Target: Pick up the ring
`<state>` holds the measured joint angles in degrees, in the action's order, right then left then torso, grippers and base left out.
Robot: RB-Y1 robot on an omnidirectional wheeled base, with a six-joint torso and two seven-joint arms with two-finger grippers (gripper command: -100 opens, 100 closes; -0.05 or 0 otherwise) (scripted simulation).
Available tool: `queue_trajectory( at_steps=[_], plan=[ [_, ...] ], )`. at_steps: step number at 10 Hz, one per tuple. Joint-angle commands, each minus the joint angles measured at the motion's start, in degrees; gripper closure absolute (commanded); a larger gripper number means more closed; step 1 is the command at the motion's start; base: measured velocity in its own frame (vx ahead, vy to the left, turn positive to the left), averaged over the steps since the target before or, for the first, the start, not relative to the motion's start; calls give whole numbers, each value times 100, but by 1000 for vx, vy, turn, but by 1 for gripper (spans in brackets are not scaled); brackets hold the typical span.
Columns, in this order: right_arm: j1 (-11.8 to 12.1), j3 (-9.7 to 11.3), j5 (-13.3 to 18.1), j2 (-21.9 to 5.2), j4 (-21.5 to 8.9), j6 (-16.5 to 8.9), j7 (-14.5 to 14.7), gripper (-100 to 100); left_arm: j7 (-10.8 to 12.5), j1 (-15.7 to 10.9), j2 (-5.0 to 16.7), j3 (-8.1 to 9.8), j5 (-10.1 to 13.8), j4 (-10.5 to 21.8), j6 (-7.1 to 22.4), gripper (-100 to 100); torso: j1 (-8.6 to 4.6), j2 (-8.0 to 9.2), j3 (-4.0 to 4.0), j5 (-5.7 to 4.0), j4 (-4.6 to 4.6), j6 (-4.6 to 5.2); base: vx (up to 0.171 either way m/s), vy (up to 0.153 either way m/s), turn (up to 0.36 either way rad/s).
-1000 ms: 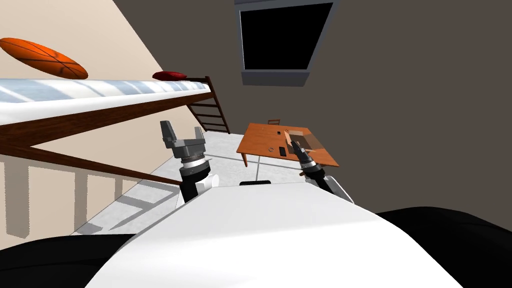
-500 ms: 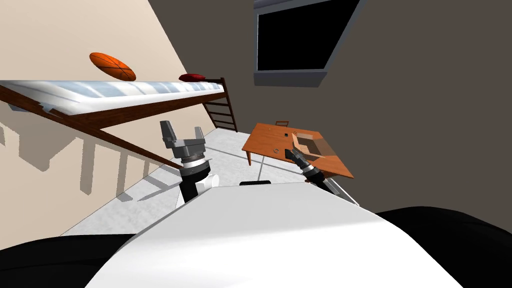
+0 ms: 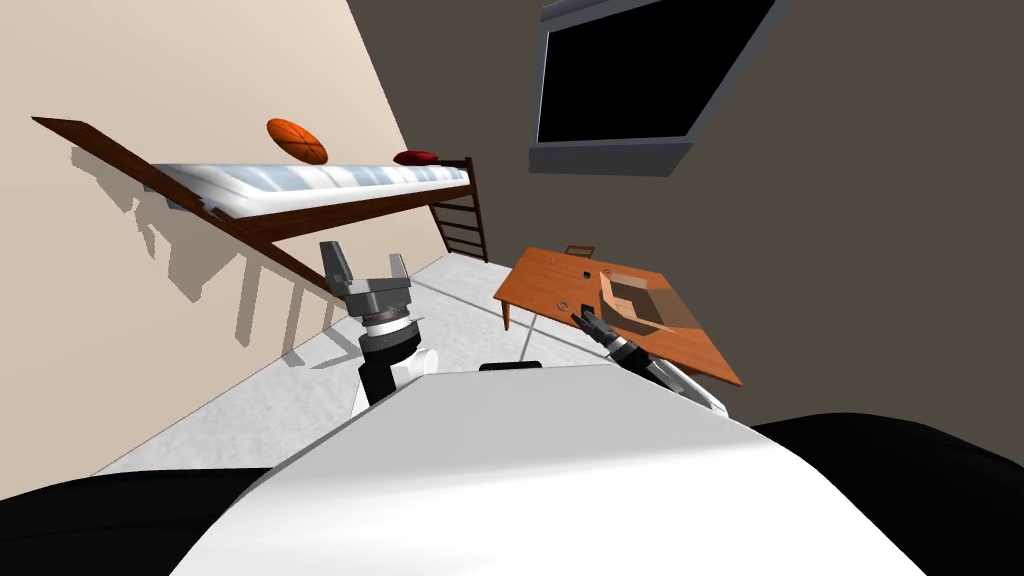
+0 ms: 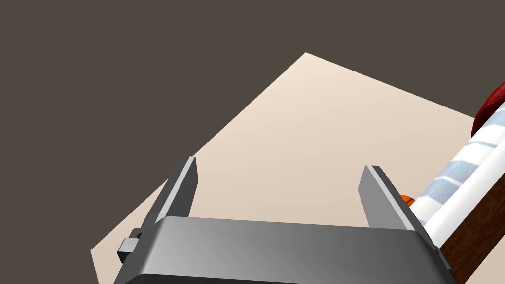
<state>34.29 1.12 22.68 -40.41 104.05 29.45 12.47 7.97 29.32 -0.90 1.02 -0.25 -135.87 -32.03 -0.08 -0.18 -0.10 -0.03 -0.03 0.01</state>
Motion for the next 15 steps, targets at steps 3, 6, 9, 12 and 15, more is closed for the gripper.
queue_trajectory(
  at_steps=[3, 6, 9, 12, 15],
  plan=[
    [-27, 329, 291, -549, -650, -91, 86, -100, 0, 0, 0, 0, 0, 0, 0, 0, 3, -2, -1, 1, -1, 0, 16, 13, 259],
    [-55, 486, 411, -853, -1118, -116, 121, -100, 0, 1, 0, 0, 0, 0, 0, 0, 6, -10, -6, 2, -2, 2, 30, 11, 158],
    [-130, 823, 648, -1260, -1652, -162, 177, -100, 0, 1, 0, 1, 0, 0, 0, 0, 7, -9, -6, 2, -2, 7, 37, 19, 201],
    [-227, 1187, 875, -1608, -2214, -199, 215, -100, 0, 1, 0, 0, 0, 0, 0, 0, 7, -19, -11, 2, -4, 2, 66, 18, 228],
    [-283, 1375, 984, -1781, -2672, -214, 227, -100, 0, 2, 0, 1, 0, 0, 0, 0, 12, -25, -15, 3, -6, 4, 67, 17, 135]
  ],
)
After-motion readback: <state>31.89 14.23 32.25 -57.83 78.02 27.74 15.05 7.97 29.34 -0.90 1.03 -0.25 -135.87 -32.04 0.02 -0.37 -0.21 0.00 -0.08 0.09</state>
